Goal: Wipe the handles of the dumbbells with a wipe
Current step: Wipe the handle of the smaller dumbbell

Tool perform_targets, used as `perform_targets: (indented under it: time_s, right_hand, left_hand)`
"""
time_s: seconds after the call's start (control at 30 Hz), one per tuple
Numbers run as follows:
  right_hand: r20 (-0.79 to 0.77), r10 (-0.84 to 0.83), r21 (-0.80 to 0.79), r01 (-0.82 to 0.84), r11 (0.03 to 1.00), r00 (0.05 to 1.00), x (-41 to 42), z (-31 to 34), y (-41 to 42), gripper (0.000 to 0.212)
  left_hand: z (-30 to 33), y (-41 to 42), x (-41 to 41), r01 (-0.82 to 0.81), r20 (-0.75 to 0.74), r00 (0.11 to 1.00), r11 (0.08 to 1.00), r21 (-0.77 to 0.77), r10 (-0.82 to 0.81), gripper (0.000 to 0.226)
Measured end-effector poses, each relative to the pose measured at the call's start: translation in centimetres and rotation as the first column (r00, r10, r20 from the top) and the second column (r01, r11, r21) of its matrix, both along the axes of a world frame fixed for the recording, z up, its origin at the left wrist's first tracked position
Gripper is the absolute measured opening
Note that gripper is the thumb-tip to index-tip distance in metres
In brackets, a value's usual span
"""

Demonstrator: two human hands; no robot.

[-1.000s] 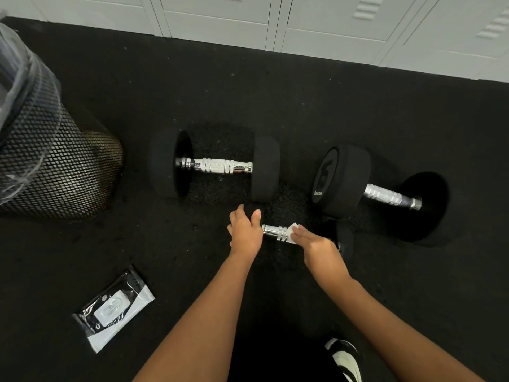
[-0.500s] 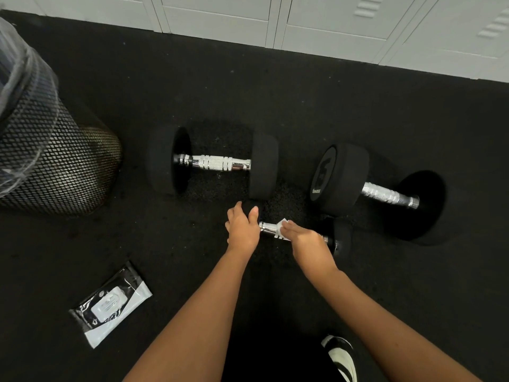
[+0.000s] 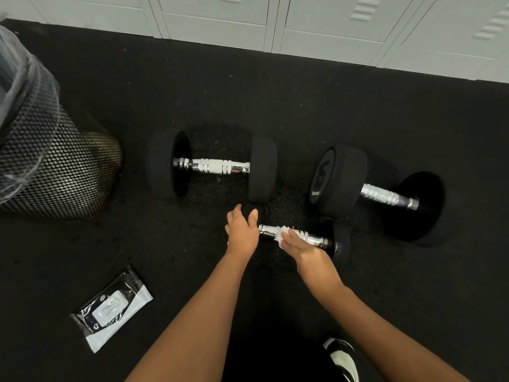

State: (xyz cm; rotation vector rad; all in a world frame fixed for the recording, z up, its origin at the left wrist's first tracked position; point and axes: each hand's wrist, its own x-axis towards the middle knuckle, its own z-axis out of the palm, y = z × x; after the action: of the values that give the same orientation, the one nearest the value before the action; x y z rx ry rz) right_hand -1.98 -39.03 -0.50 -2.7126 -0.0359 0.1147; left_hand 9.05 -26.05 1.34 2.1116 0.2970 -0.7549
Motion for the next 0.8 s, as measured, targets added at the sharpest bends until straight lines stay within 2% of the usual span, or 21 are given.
perform_targets:
  time_s: [0.2, 0.37, 0.5, 0.7, 0.8]
  right_hand:
    - [-0.046, -0.147, -0.012, 0.147, 0.989, 0.988, 0.4, -0.6, -0.3, 0.067]
    - [0.005, -0.044, -0.013, 0.044, 0.999, 0.999, -0.9, -0.7, -1.6, 0.074]
    - [0.048, -0.139, -0.024, 0.141, 0.990, 0.989, 0.2, -0.8, -2.0, 0.068]
    - [0.056, -0.063, -0.030, 0.065, 0.997, 0.996, -0.4, -0.7, 0.3, 0.075]
    - [0.073, -0.149, -0.004, 0.150, 0.989, 0.986, -1.0, 0.1, -0.2, 0.063]
  left_hand:
    - [-0.2, 0.1, 0.0, -0.004, 0.014, 1.000, 1.000, -0.007, 0.005, 0.055]
    - [-0.2, 0.0, 0.0, -0.009, 0.008, 1.000, 1.000, -0.023, 0.009, 0.055]
    - [-0.4, 0.1, 0.0, -0.010, 0.020, 1.000, 1.000, -0.021, 0.011, 0.055]
    - [-0.5, 0.1, 0.0, -0.006, 0.029, 1.000, 1.000, -0.026, 0.007, 0.055]
    - [-0.7, 0.2, -0.1, -0.003, 0.036, 0.999, 1.000, -0.027, 0.003, 0.055]
